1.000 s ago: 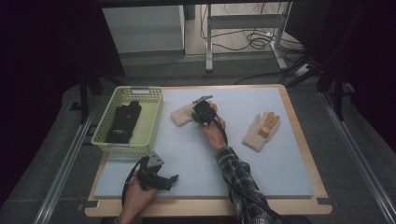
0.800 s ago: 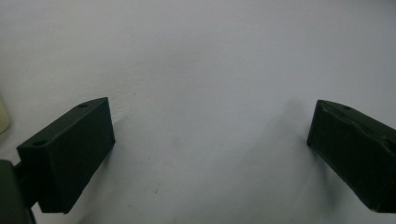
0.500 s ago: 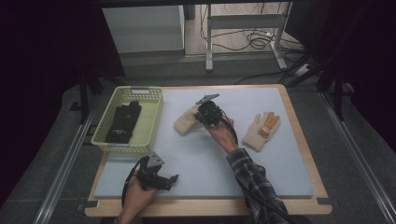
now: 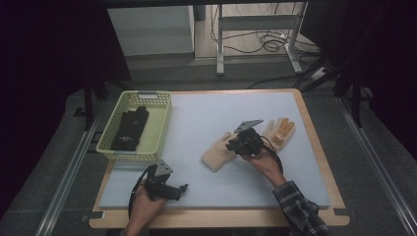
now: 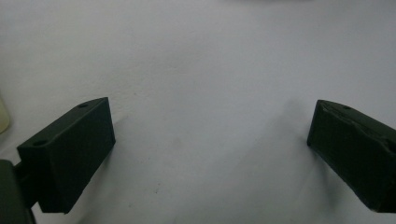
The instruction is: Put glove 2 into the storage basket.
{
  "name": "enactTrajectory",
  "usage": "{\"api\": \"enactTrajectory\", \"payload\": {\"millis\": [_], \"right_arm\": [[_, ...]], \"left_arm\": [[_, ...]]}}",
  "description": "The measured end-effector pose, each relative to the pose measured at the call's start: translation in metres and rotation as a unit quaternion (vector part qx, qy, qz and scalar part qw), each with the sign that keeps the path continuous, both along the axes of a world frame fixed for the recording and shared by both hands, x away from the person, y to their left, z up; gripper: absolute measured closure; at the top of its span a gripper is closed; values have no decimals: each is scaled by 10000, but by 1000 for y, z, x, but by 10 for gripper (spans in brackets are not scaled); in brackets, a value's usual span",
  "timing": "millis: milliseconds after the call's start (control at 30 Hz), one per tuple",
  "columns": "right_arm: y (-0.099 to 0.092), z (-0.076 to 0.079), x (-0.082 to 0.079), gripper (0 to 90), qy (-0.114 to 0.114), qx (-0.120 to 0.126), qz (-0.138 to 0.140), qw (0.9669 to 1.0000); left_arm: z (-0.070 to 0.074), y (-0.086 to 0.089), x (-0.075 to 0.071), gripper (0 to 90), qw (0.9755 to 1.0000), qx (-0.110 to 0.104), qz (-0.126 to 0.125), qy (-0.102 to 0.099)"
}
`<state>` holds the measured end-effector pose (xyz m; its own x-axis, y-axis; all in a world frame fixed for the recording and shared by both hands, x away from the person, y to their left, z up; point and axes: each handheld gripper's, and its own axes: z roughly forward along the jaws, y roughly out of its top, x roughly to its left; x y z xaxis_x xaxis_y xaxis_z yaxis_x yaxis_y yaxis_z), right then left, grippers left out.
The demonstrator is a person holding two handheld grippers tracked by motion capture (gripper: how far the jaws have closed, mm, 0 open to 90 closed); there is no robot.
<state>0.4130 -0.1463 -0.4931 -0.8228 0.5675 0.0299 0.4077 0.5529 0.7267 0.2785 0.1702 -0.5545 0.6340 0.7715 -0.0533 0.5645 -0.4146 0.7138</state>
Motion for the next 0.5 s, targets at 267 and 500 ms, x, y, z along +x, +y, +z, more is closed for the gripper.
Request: {"api": "enactTrajectory", "payload": {"millis": [267, 500], "right_arm": [[22, 7, -6, 807, 41, 240, -64, 9997], [79, -10, -3, 800, 113, 57, 281, 9995]], "left_arm": [[0, 0, 0, 12, 10000, 8, 7, -5], [0, 0, 0, 13, 10000, 9, 5, -9]]}}
